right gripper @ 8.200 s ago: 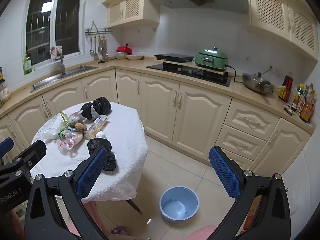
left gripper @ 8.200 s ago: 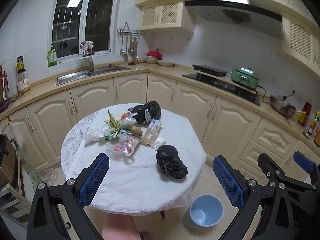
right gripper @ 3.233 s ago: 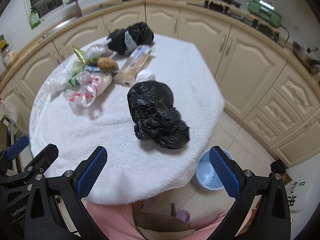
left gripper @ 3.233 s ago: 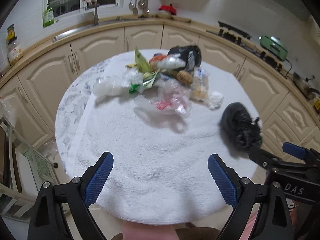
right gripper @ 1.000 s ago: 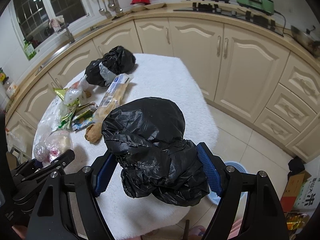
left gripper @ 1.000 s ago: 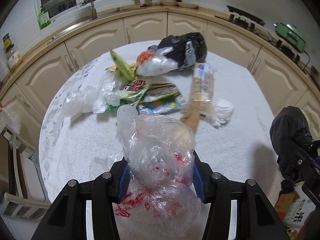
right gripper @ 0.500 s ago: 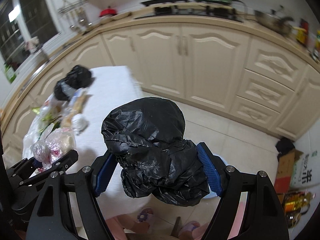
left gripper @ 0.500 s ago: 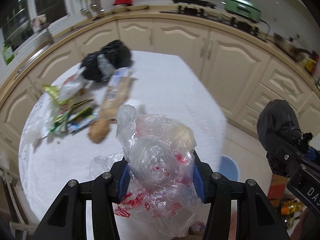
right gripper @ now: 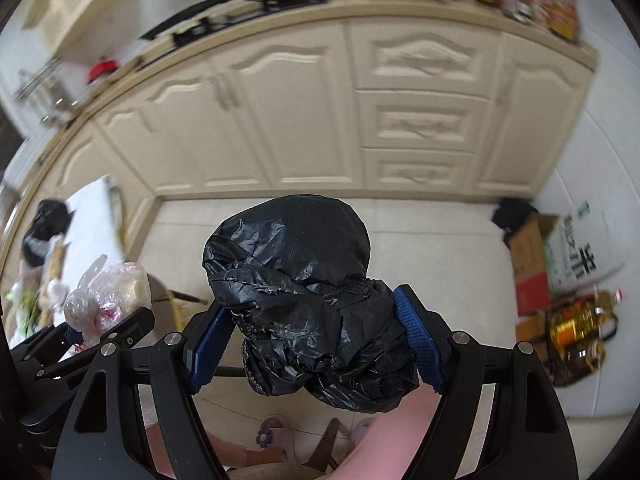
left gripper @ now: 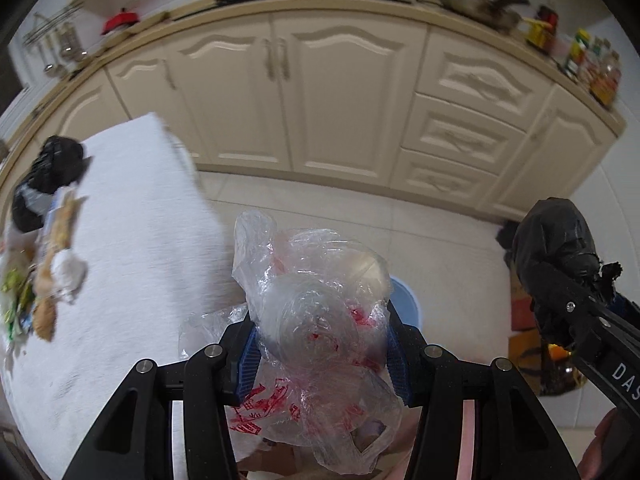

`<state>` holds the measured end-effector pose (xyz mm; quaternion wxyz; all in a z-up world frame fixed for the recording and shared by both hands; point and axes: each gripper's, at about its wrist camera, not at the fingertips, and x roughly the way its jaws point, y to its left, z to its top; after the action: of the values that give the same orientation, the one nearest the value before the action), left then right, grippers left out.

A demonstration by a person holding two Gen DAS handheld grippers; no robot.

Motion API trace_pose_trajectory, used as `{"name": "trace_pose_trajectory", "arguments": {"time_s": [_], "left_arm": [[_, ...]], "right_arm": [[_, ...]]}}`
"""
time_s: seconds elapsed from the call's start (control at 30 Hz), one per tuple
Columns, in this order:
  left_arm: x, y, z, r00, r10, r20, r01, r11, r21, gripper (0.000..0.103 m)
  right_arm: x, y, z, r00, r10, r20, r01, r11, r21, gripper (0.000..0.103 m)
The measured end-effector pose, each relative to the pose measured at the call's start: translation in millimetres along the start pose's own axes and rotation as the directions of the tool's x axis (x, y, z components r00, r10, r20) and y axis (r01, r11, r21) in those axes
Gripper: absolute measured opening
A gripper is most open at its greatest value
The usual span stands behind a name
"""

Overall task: Collect trash
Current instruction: 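Carry both bags to the blue bucket and open both grippers over it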

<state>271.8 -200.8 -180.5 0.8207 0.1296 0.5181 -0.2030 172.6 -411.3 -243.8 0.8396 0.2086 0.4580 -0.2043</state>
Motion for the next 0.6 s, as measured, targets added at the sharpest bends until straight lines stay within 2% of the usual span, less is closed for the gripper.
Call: {"name": "trace_pose_trajectory", "arguments": {"time_s": [0.2,0.23,0.3,0.33,0.37,0.47,0.6], "left_arm": [[38,-23,30,0.999,-0.036,-0.041,0.038,0.997,0.067,0.052],[42,-27,33,0.999,-0.036,-0.04,0.039,0.997,0.072,0.055],[51,-36,39,0.999,-0.007,-0.035,0.01,0.996,0.092,0.072],[54,-39,43,0.999,0.005,-0.032,-0.002,0.994,0.106,0.086],[57,-40,45,1.0,0.015,-0.027,-0.011,0.993,0.117,0.092],[64,-40,50,0.999,0.046,-0.023,-0.043,0.991,0.123,0.093],[78,-34,55,0.998,0.034,-0.058,-0.028,0.995,0.097,0.093]], "right_arm": [[18,-46,0,0.998,-0.042,-0.049,0.046,0.995,0.087,0.08],[21,-51,0,0.997,-0.047,-0.055,0.052,0.994,0.098,0.08],[23,-61,0,0.996,-0.053,-0.066,0.06,0.992,0.115,0.08],[25,-65,-1,0.996,-0.054,-0.074,0.063,0.99,0.126,0.08],[27,-69,0,0.995,-0.054,-0.081,0.065,0.989,0.134,0.08],[31,-72,-1,0.994,-0.061,-0.09,0.073,0.988,0.134,0.08],[39,-71,0,0.993,-0.051,-0.105,0.065,0.989,0.135,0.08]]}}
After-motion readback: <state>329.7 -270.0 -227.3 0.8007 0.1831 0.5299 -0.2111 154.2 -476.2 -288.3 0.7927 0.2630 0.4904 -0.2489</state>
